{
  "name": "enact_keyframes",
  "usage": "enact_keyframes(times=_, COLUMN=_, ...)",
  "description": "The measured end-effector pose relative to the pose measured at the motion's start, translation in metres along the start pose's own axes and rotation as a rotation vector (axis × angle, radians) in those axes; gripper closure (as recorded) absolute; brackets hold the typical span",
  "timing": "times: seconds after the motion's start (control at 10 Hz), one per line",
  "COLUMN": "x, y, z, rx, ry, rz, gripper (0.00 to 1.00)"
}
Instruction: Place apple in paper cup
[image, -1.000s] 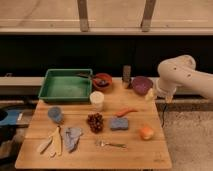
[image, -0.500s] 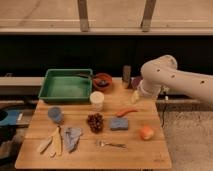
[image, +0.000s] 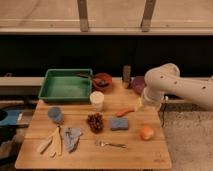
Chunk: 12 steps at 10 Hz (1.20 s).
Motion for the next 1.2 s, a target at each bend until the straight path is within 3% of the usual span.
enact_keyframes(times=0.3, x=0.012, y=-0.008, z=0.018, rx=-0.009, ry=0.063, rz=0.045, gripper=0.3)
enact_keyframes(times=0.8, x=0.011, y=-0.009, z=0.017, rx=0.001, ry=0.063, rz=0.039, gripper=0.3)
enact_keyframes(times=1.2, x=0.02, y=-0.01, z=0.047, rx=-0.015, ry=0.172, rz=0.048, gripper=0.3)
